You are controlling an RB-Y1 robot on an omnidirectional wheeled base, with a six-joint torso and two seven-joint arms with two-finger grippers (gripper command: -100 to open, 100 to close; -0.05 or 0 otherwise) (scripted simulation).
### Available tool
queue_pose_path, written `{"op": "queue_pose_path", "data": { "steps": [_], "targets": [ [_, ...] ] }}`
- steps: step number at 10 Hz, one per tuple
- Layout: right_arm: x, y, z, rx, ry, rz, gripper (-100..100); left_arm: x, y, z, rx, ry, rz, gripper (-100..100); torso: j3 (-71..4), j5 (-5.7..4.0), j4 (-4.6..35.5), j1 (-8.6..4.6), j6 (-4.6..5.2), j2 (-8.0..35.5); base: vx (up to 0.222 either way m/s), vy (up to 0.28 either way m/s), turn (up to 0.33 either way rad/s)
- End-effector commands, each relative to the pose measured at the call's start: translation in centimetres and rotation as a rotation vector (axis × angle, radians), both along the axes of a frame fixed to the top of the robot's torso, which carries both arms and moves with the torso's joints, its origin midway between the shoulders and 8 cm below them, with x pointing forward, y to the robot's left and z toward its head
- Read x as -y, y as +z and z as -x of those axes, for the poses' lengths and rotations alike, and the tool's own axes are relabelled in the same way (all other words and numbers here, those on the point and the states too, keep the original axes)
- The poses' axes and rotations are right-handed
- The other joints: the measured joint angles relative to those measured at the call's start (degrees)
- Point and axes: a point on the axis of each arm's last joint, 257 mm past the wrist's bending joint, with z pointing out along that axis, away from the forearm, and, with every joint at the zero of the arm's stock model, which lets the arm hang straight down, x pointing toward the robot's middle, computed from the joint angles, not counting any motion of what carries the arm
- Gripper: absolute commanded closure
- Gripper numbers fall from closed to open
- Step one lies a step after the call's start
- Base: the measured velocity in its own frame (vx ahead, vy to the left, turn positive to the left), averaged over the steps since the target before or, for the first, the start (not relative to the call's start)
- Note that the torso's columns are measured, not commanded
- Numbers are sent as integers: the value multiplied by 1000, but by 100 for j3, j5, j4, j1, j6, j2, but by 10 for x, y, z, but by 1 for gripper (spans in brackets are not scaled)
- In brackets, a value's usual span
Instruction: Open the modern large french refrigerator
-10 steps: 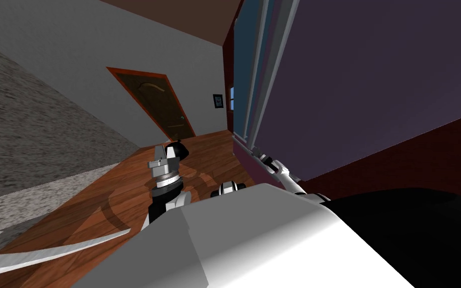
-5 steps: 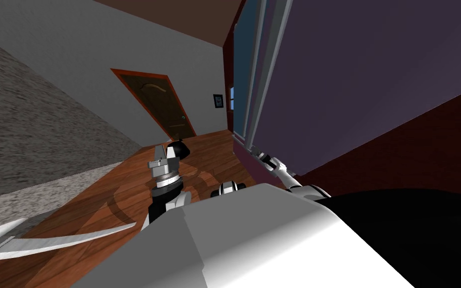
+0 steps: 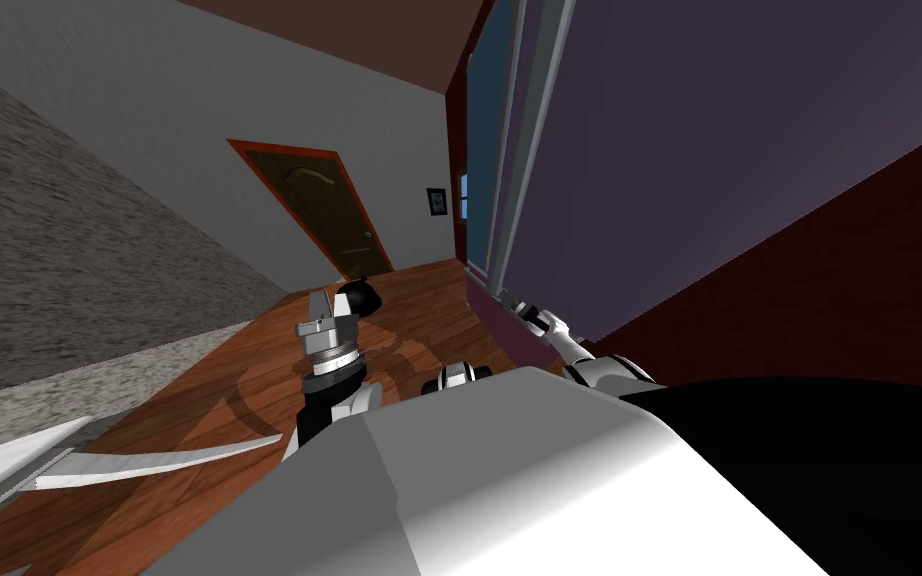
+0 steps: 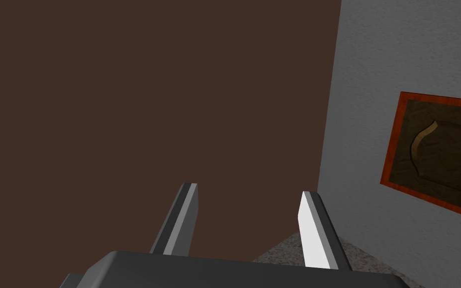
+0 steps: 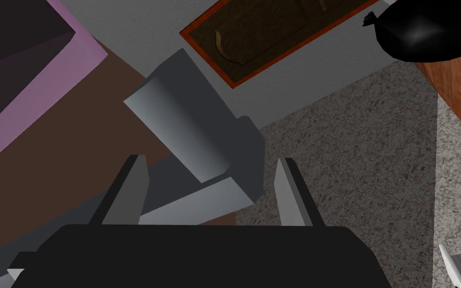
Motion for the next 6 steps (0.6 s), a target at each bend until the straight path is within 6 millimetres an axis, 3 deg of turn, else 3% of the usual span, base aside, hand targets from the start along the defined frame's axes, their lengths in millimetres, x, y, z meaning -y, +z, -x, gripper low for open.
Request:
{"op": "queue_pose_path", "data": {
  "steps": [1,5,6],
  "targets": [
    [-4,5,-10,5,36,13,100,0,0,0,0,0,0,0,8,2,6,4,-1,19,-106,36,-6],
    [-1,5,-17,-5,50,20,100,0,0,0,0,0,0,0,16,7,15,-1,15,29,-70,18,4],
    [-21,-9,-18,-29,51,16,100,0,0,0,0,0,0,0,14,3,15,-9,24,22,-68,-204,296]
  ]
}}
